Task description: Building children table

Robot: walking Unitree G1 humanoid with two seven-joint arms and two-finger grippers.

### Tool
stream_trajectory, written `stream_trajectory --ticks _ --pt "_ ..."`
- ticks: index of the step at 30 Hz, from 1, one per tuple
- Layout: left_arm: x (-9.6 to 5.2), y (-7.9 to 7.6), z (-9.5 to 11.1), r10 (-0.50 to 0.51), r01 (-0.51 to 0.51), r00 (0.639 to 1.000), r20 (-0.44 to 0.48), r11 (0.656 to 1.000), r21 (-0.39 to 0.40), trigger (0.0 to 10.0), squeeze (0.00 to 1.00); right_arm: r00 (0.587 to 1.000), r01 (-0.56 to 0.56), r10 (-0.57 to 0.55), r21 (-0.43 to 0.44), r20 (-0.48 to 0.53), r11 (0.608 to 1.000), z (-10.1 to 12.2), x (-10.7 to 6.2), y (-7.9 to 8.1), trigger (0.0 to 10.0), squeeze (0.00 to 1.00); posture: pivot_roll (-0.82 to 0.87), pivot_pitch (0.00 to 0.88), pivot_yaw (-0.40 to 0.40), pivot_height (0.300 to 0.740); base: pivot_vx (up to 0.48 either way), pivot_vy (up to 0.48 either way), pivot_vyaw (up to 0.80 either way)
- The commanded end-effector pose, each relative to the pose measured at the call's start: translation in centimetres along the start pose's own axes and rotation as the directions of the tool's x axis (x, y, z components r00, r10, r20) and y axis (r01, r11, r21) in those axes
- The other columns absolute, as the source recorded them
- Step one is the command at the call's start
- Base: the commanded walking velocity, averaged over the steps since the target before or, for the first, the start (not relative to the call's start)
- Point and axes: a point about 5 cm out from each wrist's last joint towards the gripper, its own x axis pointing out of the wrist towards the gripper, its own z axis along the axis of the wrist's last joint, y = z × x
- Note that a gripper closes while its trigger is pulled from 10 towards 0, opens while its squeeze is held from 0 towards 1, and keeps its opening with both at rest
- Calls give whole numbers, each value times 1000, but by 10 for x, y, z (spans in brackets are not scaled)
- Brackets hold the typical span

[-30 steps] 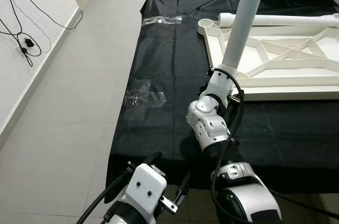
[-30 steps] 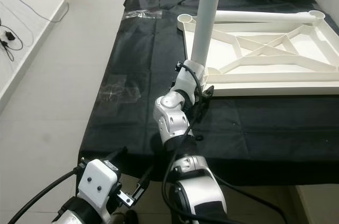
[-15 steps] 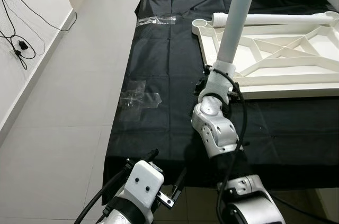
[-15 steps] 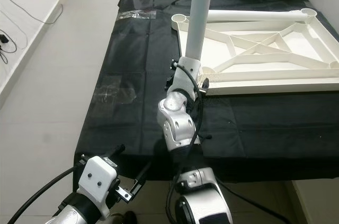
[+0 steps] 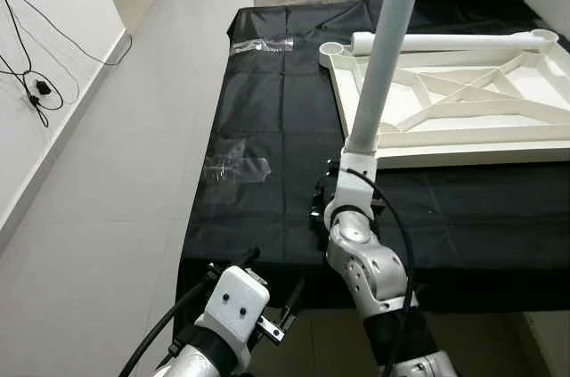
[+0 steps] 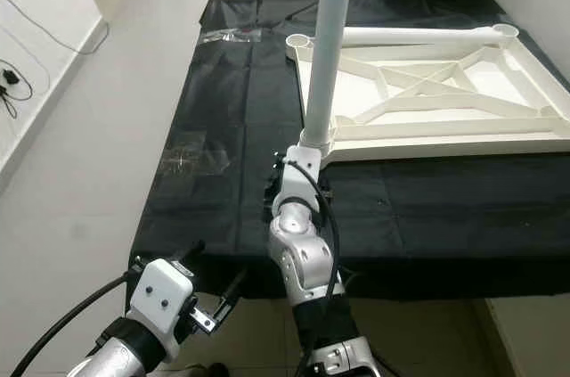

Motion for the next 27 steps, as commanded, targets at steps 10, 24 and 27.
stream_trajectory --ticks 10,24,27 --pt "2 14 -16 121 -120 992 -36 993 20 10000 0 918 -366 380 -133 110 921 -9 -23 -13 10000 0 62 79 38 740 0 0 0" --pt "-4 29 -25 316 -315 946 -69 949 35 10000 0 855 -489 514 -219 74 844 -36 -33 -21 10000 0 62 38 34 740 0 0 0" --pt "-4 31 -29 343 -341 935 -84 939 44 10000 0 837 -522 545 -226 51 823 -41 -34 -21 10000 0 62 38 34 740 0 -212 0"
